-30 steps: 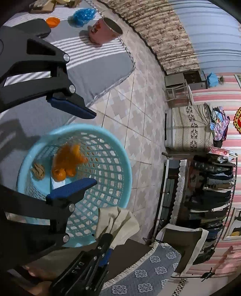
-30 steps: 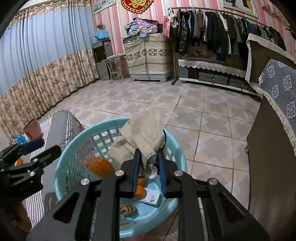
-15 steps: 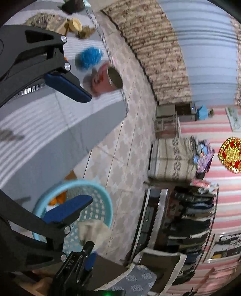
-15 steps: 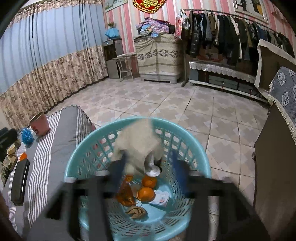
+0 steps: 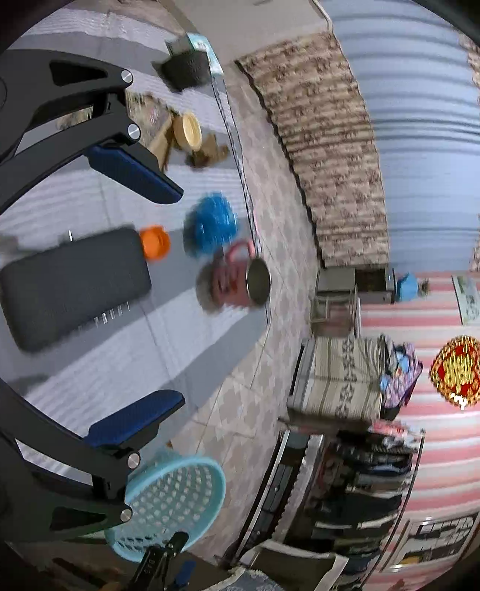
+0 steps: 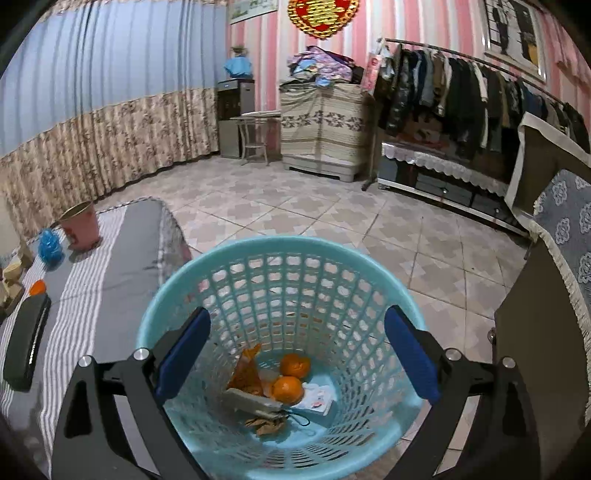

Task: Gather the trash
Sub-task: 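Open the right tool to drop the beige cloth into the basket, then reach the left tool to the printed snack bag and grasp it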

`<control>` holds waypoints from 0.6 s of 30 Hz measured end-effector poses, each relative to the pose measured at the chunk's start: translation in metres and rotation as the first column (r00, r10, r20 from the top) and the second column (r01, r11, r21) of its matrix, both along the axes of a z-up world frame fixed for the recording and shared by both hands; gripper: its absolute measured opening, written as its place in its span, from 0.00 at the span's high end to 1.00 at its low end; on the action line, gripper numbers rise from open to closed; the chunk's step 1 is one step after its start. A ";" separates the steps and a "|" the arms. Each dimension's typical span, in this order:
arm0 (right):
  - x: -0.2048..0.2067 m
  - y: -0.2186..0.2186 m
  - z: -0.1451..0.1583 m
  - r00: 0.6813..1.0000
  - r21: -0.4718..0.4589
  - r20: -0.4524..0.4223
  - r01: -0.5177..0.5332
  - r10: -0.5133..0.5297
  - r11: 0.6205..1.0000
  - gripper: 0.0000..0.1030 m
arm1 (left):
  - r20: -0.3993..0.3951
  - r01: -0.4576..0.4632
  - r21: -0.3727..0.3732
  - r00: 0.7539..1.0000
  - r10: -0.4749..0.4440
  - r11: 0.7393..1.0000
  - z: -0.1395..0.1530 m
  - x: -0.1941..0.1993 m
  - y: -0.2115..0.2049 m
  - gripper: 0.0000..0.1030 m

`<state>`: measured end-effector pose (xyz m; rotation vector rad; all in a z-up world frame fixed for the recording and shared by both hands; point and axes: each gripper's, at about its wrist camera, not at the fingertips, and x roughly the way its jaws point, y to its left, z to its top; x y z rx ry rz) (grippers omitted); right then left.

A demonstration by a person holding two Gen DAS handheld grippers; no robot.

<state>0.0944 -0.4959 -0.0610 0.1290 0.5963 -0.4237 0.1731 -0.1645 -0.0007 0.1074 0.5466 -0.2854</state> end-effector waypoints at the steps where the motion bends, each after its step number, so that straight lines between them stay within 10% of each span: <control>1: 0.000 0.002 0.001 1.000 0.005 0.003 -0.008 0.008 1.000 0.09 | 0.001 -0.013 -0.002 1.000 0.013 1.000 0.000 -0.001 0.009 0.05; 18: 0.023 0.097 0.002 0.980 0.074 -0.029 -0.197 0.199 0.978 0.09 | -0.100 -0.200 0.058 0.974 0.205 0.978 -0.044 0.020 0.159 0.05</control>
